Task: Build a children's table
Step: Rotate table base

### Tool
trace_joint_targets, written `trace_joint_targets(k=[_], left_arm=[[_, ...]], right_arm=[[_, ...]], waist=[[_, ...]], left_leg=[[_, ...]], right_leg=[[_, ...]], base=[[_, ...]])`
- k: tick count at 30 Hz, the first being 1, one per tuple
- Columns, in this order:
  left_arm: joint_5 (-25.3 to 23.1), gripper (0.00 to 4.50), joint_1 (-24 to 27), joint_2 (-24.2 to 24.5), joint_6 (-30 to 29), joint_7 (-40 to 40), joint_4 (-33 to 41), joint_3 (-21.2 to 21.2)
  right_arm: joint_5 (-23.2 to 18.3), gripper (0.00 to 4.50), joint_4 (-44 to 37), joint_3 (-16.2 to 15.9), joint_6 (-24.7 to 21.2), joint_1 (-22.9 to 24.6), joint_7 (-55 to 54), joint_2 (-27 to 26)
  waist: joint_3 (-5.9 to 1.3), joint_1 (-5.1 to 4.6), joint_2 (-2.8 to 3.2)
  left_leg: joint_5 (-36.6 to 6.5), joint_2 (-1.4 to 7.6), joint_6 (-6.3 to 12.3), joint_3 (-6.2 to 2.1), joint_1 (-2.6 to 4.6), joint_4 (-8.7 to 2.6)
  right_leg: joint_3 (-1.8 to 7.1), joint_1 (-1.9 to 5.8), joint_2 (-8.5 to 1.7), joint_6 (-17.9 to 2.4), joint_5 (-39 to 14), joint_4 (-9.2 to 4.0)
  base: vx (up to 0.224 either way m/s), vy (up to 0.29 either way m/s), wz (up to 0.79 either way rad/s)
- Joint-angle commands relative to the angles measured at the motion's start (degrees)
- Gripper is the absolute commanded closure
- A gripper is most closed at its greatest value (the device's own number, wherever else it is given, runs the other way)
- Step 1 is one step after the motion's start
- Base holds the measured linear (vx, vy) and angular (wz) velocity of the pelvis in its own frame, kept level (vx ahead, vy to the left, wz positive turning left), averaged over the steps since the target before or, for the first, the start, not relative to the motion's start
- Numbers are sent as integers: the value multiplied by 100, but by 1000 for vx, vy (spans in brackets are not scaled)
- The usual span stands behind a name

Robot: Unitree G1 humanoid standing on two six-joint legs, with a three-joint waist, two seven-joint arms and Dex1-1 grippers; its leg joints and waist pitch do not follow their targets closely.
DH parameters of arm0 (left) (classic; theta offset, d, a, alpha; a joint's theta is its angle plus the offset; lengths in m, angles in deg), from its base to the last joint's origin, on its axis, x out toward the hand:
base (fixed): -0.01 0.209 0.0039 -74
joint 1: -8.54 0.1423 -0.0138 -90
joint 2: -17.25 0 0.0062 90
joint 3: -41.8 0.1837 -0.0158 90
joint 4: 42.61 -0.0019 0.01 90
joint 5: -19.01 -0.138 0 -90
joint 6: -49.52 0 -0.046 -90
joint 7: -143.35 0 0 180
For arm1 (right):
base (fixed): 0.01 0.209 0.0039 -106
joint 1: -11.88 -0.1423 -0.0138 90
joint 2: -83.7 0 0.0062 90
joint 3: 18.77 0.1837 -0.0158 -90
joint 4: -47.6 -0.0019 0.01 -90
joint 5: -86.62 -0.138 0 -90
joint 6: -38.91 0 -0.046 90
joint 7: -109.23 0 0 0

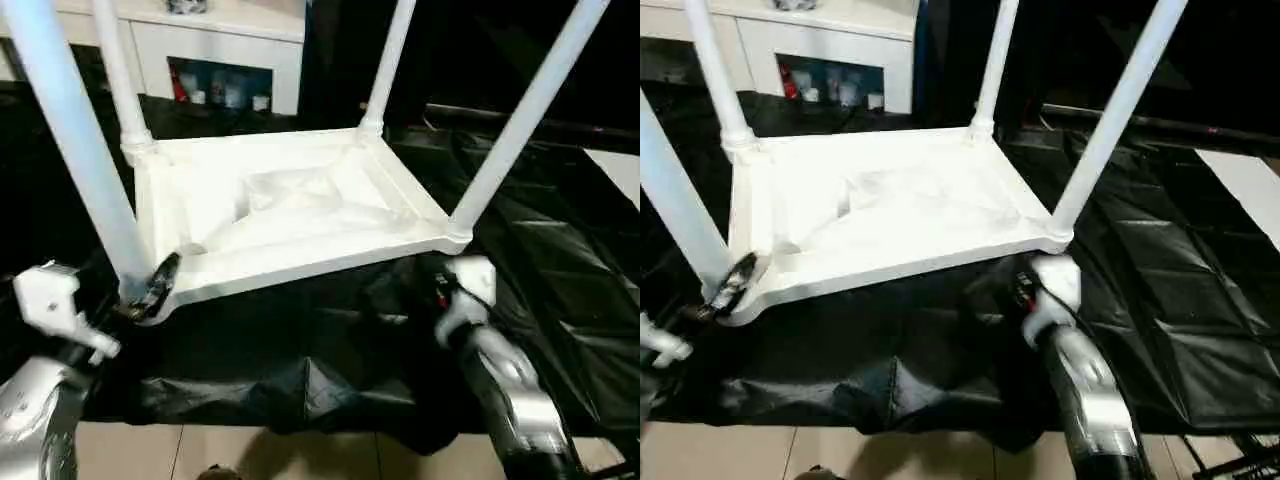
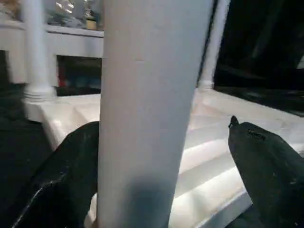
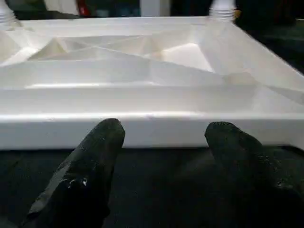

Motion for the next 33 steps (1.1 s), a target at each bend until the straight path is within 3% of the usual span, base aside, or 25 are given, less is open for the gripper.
trace_joint_targets(k=[1,2,3,4,7,11,18,20,21,24,27,33], left_arm=[[265,5,-2,2,-349,402,287,475],[328,5,-14,17,-417,480,334,540],[371,5,-22,26,-464,533,366,584],[513,5,-73,72,-585,739,449,777],[605,5,-100,145,-710,903,519,955],[754,5,-143,164,-883,944,644,1033],[980,5,-441,85,-1289,1069,846,1505],[987,5,-501,46,-1314,1063,843,1578],[1087,5,-576,59,-1477,1138,897,1697],[1194,5,-644,73,-1638,1221,943,1792],[1240,5,-761,69,-1745,1227,932,1830],[1369,5,-1097,33,-2002,1346,810,2056]], right_arm=[[126,131,352,-12,-89,-191,11,86],[143,131,478,-14,-79,-266,19,87],[154,131,564,-15,-72,-318,24,87],[245,131,1064,-45,-22,-565,2,92],[418,131,1705,-147,46,-851,-54,111],[438,131,2134,-174,44,-1100,-36,98],[396,131,3154,-112,485,-1763,275,-55],[413,131,3264,-154,581,-1858,355,-107],[397,131,3365,-230,632,-1982,563,-210],[398,131,3449,-335,648,-2088,812,-331],[466,131,3795,-430,762,-2288,1090,-464],[566,131,4344,-571,990,-2571,1823,-745]], waist=[[-299,0,192],[-293,15,153],[-301,31,170],[-304,41,134],[-321,47,162],[-332,20,139],[-320,-10,193],[-323,-20,172],[-320,-21,193],[-325,-42,184],[-332,-72,160],[-328,-123,169]], left_leg=[[-2522,27,-259,12,122,-408],[-2473,36,-243,38,132,-401],[-2436,34,-255,37,135,-395],[-2307,34,-250,40,105,-406],[-2153,24,-301,46,100,-402],[-1968,15,-284,62,79,-385],[-2176,18,-293,54,100,-376],[-2198,23,-293,46,87,-377],[-2215,24,-297,46,90,-378],[-2217,22,-292,43,84,-376],[-2080,23,-263,47,63,-365],[-2098,29,-238,41,58,-364]], right_leg=[[228,95,-224,-628,-1821,-472],[235,79,-213,-660,-1705,-486],[237,86,-217,-688,-1653,-453],[237,118,-218,-696,-1578,-442],[230,144,-223,-753,-1408,-409],[238,182,-224,-773,-1211,-384],[225,162,-232,-837,-1521,-405],[224,177,-237,-806,-1610,-412],[225,170,-239,-807,-1629,-411],[224,175,-237,-837,-1651,-410],[222,184,-239,-923,-1525,-387],[220,185,-245,-1030,-1580,-373]], base=[[0,0,0],[0,0,0],[0,0,0],[0,0,0],[0,0,0],[0,0,0],[0,0,0],[0,0,0],[0,0,0],[0,0,0],[0,0,0],[0,0,0]])
